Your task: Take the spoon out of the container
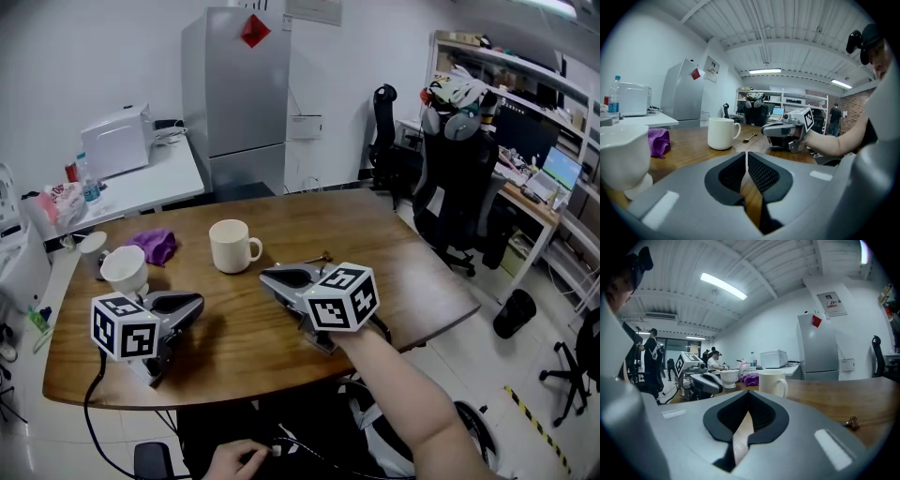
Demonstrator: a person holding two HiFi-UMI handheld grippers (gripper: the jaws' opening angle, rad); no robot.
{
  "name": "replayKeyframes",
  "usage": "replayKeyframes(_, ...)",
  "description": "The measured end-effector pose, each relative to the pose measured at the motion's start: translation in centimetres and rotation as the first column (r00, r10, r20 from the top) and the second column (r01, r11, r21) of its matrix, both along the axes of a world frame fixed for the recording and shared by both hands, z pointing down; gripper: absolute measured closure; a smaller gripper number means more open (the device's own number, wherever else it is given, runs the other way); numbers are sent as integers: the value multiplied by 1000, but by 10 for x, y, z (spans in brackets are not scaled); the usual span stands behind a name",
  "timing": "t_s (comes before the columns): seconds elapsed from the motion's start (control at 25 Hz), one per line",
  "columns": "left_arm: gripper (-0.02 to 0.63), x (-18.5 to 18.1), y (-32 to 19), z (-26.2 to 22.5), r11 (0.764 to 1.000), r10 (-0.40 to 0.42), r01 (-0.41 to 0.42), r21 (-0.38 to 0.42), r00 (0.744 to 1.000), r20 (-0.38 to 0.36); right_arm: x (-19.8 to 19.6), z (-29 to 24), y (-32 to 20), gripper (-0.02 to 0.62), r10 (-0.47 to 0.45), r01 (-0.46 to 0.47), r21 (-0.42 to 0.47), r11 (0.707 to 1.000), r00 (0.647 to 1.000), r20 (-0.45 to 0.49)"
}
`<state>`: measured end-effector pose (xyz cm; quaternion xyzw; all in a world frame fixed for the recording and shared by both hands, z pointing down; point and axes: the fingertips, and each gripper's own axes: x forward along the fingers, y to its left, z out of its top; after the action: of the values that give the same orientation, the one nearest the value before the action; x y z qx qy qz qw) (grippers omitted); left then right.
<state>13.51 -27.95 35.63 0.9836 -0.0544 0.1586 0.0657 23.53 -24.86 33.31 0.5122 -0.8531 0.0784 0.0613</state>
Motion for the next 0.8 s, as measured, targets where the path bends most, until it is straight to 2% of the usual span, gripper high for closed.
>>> replayKeyframes(0.8, 583, 7, 4, 1, 1000, 13, -13, -2, 1000, -2, 6, 2, 6, 595, 9, -9, -8, 1000, 1000, -1)
